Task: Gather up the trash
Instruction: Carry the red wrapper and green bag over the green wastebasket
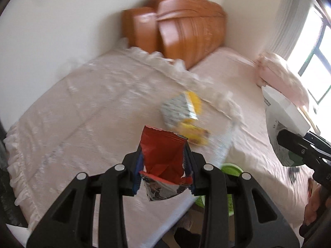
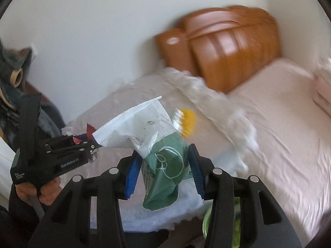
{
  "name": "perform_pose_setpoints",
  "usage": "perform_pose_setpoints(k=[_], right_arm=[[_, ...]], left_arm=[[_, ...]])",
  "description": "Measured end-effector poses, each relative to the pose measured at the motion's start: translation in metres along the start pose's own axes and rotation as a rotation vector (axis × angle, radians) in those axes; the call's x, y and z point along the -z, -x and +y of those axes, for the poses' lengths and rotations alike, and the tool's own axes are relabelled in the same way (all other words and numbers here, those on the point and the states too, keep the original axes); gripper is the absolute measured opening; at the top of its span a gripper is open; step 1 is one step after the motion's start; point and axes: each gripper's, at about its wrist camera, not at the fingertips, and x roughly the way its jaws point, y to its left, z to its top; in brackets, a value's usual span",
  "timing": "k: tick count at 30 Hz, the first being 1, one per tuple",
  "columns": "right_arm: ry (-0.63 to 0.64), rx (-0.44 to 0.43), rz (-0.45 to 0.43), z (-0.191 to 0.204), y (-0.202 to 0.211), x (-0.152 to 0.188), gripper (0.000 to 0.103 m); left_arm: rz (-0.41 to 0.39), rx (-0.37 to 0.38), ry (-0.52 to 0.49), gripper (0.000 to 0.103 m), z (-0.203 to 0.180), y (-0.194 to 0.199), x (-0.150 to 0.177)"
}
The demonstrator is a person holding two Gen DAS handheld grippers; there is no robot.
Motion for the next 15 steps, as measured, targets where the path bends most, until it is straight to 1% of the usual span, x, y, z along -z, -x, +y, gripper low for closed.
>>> perform_pose_setpoints(k=[4,10,15], right_arm=[[-0.049,0.047,-0.012,-0.029,0.023,0.022,0.046],[-0.071,0.107,-0.057,-0.055,0.046,0.036,0.047],[-0.097,0.145,-0.075,-0.076,0.063,0.049,0.047]], left_arm=[[0.008,0.046,-0.066,0.034,-0.044,0.003,0.01],[0.014,0.102,-0.175,0.034,-0.105,0.004,0.021],[0.024,0.141,-0.246,0.034,-0.145,0.003,0.027]])
